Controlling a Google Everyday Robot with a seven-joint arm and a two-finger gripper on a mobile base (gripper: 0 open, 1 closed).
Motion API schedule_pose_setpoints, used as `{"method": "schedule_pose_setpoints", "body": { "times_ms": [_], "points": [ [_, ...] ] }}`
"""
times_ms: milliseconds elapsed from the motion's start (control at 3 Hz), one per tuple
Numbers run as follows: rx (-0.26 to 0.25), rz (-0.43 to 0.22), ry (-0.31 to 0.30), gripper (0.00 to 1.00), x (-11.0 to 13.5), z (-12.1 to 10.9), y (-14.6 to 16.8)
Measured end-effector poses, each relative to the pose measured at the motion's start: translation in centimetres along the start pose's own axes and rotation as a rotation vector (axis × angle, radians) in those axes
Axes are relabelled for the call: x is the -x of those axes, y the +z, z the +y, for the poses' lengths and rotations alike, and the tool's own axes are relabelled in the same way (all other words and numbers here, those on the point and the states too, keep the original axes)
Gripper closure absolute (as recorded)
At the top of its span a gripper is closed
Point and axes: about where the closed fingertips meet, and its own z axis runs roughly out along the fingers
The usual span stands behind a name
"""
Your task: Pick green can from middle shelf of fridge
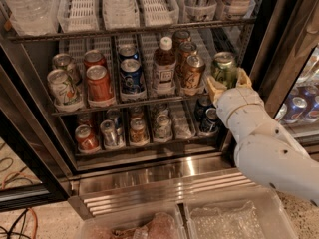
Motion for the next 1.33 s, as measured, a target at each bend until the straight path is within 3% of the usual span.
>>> {"method": "schedule_pose_setpoints", "body": {
  "times_ms": [667, 1333],
  "points": [
    [0.113, -0.010, 0.001, 1.00, 1.2, 1.4, -4.9],
    [0.234, -0.076, 0.031, 1.00, 3.1, 2.4, -7.2]
  ]
}}
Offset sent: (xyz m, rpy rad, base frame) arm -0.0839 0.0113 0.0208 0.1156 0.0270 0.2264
